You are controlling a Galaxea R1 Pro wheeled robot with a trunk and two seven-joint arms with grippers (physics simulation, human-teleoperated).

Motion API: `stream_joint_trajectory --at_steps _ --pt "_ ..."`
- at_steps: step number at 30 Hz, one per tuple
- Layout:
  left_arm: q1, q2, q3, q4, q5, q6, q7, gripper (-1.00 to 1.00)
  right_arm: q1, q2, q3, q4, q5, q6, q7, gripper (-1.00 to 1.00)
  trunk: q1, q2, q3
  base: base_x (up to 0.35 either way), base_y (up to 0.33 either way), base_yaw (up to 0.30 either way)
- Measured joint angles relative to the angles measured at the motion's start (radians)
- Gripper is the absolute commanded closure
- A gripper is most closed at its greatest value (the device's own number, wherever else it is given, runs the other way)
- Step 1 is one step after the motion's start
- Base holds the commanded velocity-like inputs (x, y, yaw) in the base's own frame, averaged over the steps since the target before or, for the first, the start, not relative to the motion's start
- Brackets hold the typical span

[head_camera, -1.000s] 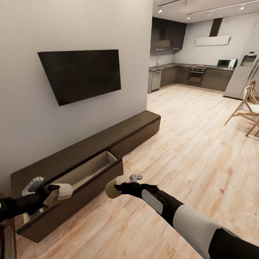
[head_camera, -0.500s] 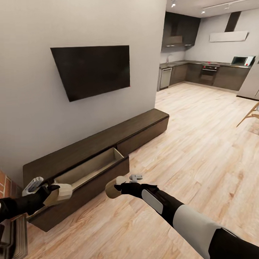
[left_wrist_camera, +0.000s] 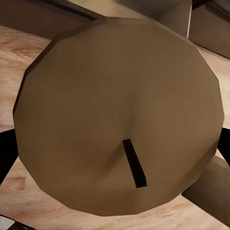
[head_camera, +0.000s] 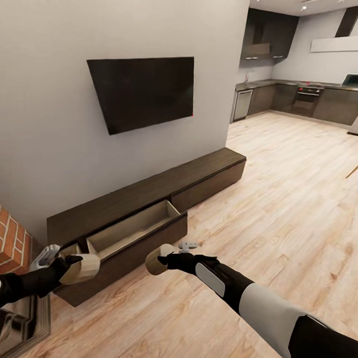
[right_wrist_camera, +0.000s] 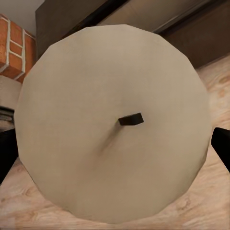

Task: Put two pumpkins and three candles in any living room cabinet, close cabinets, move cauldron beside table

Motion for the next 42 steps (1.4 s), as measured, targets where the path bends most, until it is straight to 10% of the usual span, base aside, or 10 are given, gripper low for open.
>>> stream_joint_trajectory --at_steps 42 --pt "0.000 0.000 -0.001 0.000 -0.006 0.001 0.000 1.00 0.001 0.001 0.028 0.000 0.001 -0.003 -0.005 1.00 0.000 0.000 0.002 0.000 0.000 0.186"
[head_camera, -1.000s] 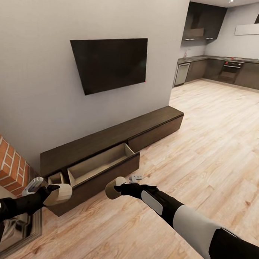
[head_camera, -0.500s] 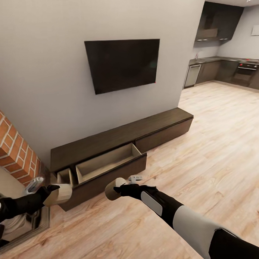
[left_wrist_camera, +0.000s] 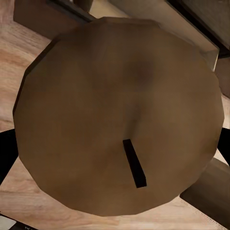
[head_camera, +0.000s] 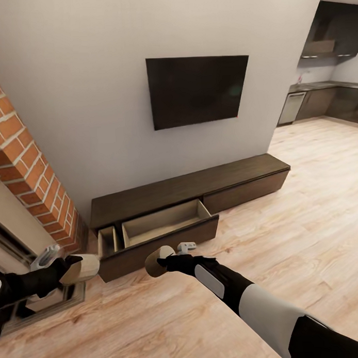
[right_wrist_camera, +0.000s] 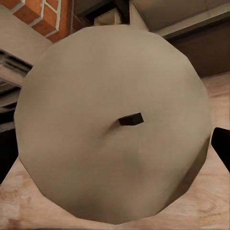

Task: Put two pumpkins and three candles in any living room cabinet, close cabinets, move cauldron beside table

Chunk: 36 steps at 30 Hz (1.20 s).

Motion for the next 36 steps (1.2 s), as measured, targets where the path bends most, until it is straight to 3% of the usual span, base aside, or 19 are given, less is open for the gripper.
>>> stream_joint_trajectory --at_steps 28,32,36 --pt "0.000 -0.002 -0.007 -0.001 -0.005 -0.001 0.001 1.00 0.000 0.000 0.000 0.000 0.000 -0.002 0.007 1.00 0.000 0.000 0.018 0.000 -0.001 0.250" --pt "0.000 -0.001 -0.010 -0.001 -0.003 -0.003 0.001 1.00 0.000 0.000 0.001 -0.001 0.000 -0.019 0.014 1.00 0.000 0.000 0.021 0.000 -0.206 0.222" --pt "0.000 -0.001 -0.011 -0.001 -0.005 -0.003 0.001 1.00 0.000 0.000 0.032 -0.001 -0.001 -0.038 0.009 1.00 0.000 0.000 0.023 0.000 -0.281 0.066"
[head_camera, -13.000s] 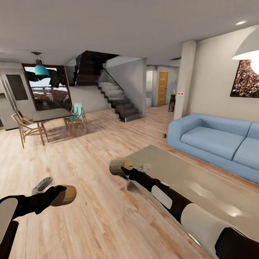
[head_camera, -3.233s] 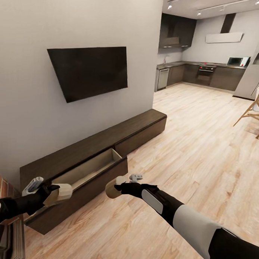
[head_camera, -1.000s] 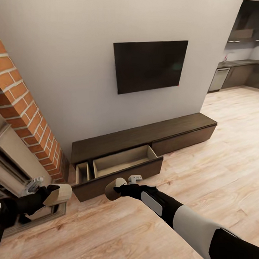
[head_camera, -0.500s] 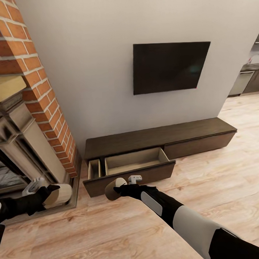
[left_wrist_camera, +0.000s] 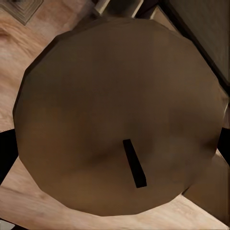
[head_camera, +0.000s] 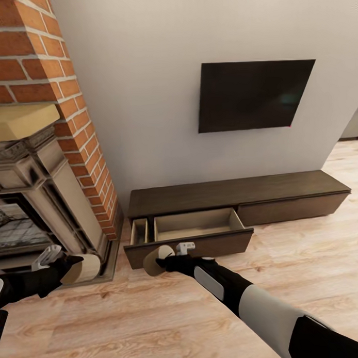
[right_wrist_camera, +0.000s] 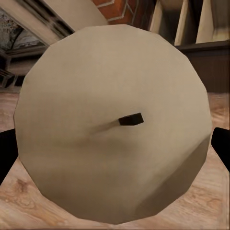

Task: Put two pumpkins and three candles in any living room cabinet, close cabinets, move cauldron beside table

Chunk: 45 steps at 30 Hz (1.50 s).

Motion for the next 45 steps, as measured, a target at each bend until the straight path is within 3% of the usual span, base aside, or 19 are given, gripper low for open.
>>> stream_joint_trajectory --at_steps 10,21,45 --pt "0.001 0.001 -0.002 0.000 -0.003 0.001 0.002 1.00 0.000 -0.001 0.015 0.001 -0.002 -0.008 -0.006 1.00 0.000 0.000 0.000 0.018 -0.321 0.003" --pt "0.002 0.001 -0.002 0.001 -0.005 0.001 0.002 1.00 0.000 0.000 0.016 0.001 -0.002 -0.009 -0.008 1.00 0.000 0.000 0.007 0.198 -0.218 0.000" --pt "0.003 0.000 -0.002 0.001 -0.006 0.002 0.002 1.00 0.000 -0.001 0.017 0.000 -0.002 -0.010 -0.005 1.00 -0.001 0.000 0.034 0.312 -0.010 0.000"
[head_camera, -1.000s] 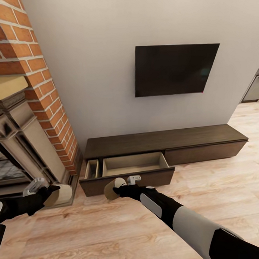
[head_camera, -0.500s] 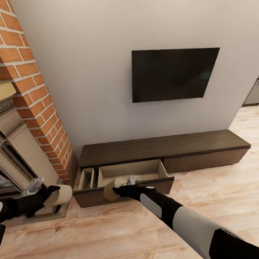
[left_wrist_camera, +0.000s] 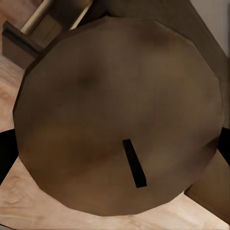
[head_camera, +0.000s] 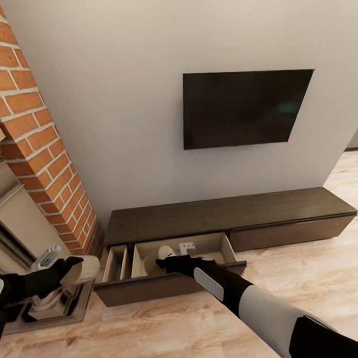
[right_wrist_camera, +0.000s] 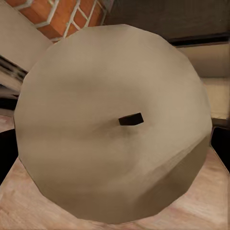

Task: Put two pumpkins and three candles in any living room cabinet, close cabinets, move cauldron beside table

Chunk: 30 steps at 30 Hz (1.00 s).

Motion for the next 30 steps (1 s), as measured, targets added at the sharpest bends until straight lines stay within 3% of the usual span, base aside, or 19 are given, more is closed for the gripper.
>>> stream_joint_trajectory --at_steps 12,19,30 --pt "0.000 -0.001 0.000 0.000 0.000 0.001 0.021 1.00 0.000 -0.001 0.001 0.002 0.002 -0.069 0.009 1.00 0.000 0.000 0.007 0.321 -0.041 0.000" --pt "0.000 -0.001 0.000 0.000 0.002 0.001 0.026 1.00 0.000 0.000 0.000 0.002 -0.001 -0.067 0.000 1.00 0.000 0.000 0.007 0.309 -0.019 0.000" --pt "0.000 -0.001 0.000 0.000 0.004 0.000 0.026 1.00 0.000 0.000 0.001 0.002 -0.001 -0.065 0.001 1.00 0.000 0.000 0.007 0.245 -0.216 0.000"
